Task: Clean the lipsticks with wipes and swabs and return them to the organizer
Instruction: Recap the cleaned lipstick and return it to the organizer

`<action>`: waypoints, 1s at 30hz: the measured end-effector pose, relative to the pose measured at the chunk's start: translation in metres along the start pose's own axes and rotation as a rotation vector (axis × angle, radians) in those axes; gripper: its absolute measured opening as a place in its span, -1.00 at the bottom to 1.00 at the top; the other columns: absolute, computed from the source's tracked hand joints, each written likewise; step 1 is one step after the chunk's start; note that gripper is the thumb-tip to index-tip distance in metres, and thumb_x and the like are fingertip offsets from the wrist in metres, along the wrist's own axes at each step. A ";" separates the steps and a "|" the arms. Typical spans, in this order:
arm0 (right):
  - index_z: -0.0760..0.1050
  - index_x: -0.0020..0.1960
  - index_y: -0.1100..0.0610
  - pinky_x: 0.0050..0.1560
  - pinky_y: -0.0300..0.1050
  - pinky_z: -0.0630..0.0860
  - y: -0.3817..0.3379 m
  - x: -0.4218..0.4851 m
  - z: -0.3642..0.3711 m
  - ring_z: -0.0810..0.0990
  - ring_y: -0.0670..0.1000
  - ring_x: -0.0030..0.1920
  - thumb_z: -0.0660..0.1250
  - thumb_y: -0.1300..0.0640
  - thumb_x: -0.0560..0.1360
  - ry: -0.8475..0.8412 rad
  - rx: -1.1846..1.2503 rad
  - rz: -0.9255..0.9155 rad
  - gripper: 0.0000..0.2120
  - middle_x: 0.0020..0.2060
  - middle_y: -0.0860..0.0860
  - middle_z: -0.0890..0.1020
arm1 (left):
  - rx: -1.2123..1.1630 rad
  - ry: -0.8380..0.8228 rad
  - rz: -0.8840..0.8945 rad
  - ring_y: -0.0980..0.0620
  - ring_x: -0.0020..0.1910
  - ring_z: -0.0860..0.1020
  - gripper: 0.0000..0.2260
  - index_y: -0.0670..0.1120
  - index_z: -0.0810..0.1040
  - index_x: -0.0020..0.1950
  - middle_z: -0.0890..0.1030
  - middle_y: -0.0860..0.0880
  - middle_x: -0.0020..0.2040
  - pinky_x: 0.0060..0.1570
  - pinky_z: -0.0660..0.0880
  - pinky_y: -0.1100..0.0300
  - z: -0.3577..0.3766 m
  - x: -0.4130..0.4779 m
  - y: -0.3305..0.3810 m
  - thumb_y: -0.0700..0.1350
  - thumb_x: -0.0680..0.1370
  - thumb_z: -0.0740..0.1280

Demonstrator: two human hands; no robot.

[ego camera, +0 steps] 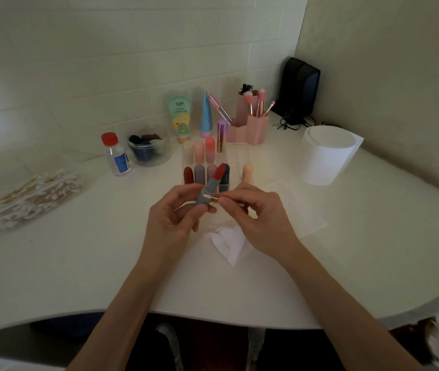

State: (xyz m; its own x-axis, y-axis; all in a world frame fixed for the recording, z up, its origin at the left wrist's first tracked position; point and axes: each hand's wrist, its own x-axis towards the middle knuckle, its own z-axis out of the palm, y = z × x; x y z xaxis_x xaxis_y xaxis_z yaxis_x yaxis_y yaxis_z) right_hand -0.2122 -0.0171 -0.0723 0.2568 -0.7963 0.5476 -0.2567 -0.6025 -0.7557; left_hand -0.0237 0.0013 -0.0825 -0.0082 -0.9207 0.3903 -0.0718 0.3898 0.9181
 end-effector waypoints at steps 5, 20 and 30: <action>0.71 0.13 0.20 -0.20 -0.07 0.48 0.001 0.000 0.001 0.49 0.02 -0.27 0.42 0.28 0.58 0.001 0.003 -0.010 -0.84 -0.24 0.04 0.62 | 0.031 -0.029 0.034 -0.01 -0.06 0.70 -0.78 -0.22 0.55 0.26 0.70 -0.03 0.05 -0.31 0.54 0.21 0.000 0.001 -0.003 -0.34 0.63 0.26; 0.69 0.14 0.19 -0.18 -0.28 0.41 0.000 -0.001 0.002 0.45 -0.10 -0.26 0.42 0.28 0.57 -0.002 0.012 -0.008 -0.83 -0.25 -0.05 0.58 | 0.148 -0.029 0.060 0.22 -0.21 0.55 -0.76 -0.07 0.61 0.19 0.60 0.04 -0.10 -0.14 0.44 0.41 -0.001 0.001 -0.003 -0.28 0.55 0.40; 0.70 0.15 0.17 -0.18 -0.22 0.47 0.000 -0.001 0.002 0.51 -0.05 -0.23 0.41 0.27 0.58 -0.004 0.017 0.002 -0.82 -0.22 -0.13 0.61 | 0.069 -0.035 0.054 0.01 -0.04 0.71 -0.77 -0.24 0.55 0.27 0.71 -0.04 0.02 -0.30 0.57 0.20 -0.001 0.000 -0.002 -0.34 0.63 0.27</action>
State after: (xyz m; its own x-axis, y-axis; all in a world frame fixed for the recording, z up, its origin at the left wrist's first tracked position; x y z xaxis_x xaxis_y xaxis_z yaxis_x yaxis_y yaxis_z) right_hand -0.2108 -0.0166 -0.0738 0.2598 -0.7972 0.5450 -0.2417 -0.6001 -0.7625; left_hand -0.0230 0.0004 -0.0848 -0.0488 -0.8988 0.4357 -0.1386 0.4381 0.8882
